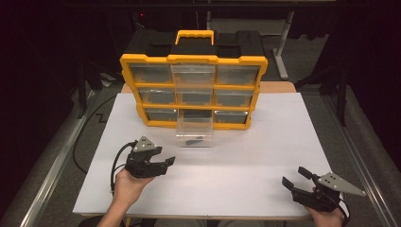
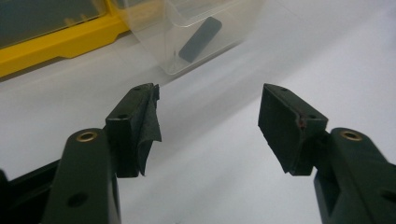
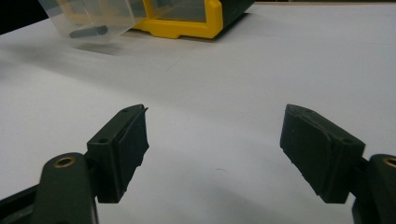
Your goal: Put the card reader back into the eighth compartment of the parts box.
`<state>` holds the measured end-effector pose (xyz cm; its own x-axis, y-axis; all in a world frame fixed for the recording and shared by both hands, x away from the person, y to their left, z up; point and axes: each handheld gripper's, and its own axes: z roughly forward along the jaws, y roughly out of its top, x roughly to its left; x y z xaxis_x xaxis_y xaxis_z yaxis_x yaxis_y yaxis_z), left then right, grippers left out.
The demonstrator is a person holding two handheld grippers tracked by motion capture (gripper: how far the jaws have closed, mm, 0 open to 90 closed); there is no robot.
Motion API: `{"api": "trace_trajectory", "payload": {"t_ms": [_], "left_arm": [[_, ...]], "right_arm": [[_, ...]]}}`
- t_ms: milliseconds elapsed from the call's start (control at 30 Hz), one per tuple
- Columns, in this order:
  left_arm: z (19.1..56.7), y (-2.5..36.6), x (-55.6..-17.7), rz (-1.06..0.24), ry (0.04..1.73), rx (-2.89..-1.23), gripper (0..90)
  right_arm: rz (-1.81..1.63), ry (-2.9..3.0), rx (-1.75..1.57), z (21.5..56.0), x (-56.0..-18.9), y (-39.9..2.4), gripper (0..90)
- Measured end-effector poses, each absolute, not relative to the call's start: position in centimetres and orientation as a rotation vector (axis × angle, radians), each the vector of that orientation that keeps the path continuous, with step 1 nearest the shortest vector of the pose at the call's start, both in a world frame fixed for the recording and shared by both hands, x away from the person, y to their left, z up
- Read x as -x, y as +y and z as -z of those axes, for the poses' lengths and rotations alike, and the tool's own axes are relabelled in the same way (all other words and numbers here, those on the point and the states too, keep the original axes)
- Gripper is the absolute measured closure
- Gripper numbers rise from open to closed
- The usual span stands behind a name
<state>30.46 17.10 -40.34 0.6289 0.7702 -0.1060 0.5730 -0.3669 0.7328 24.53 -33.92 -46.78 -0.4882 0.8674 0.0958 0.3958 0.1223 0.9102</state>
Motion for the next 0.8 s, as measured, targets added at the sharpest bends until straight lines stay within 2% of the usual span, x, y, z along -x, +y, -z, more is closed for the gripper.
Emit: {"api": "trace_trajectory", "payload": {"t_ms": [800], "left_arm": [[41.6, 19.9, -30.3, -0.374, 1.113, -2.007, 38.1]], "right_arm": [[-1.341, 1.942, -1.218, 46.8, -24.5, -33.9, 23.5]]}}
